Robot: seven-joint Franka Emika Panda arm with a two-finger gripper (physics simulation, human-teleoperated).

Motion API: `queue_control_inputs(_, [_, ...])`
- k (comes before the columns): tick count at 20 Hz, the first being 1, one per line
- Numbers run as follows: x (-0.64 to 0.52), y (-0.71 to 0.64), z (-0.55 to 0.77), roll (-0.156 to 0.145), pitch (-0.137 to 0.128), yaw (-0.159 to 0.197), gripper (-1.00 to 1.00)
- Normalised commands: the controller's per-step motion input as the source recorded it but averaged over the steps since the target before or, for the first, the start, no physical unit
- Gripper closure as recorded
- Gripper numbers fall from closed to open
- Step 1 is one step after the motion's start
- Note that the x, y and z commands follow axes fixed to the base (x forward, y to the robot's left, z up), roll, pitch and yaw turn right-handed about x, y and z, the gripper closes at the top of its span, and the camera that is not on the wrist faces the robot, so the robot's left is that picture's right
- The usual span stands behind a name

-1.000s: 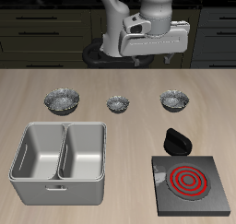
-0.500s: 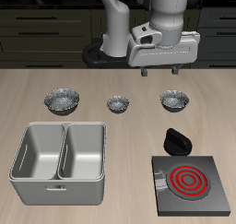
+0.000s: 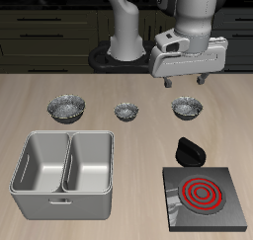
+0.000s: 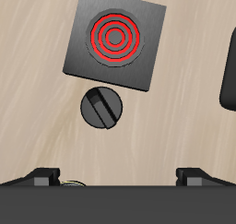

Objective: Turn off the stove and place the smallest bowl in the left side of the drainer and the medium bowl in the right side

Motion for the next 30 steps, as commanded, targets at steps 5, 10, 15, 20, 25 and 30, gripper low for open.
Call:
queue_control_inputs(5, [0.05, 0.18, -0.23, 0.011, -0.019, 0.045, -1.0])
queue_control_inputs(10, [0.1, 0.08, -0.21, 0.01, -0.039, 0.06, -1.0])
queue_control_inputs(15, [0.17, -0.03, -0.16, -0.011, 0.009, -0.011, -1.0])
queue_control_inputs(20, [0.12, 0.06, -0.31, -0.007, 0.022, 0.019, -1.0])
queue_control_inputs(25, [0.08, 0.03, -0.16, 0.001, -0.005, 0.021, -1.0])
queue_control_inputs(30, [0.08, 0.04, -0.18, -0.009, -0.009, 0.028, -1.0])
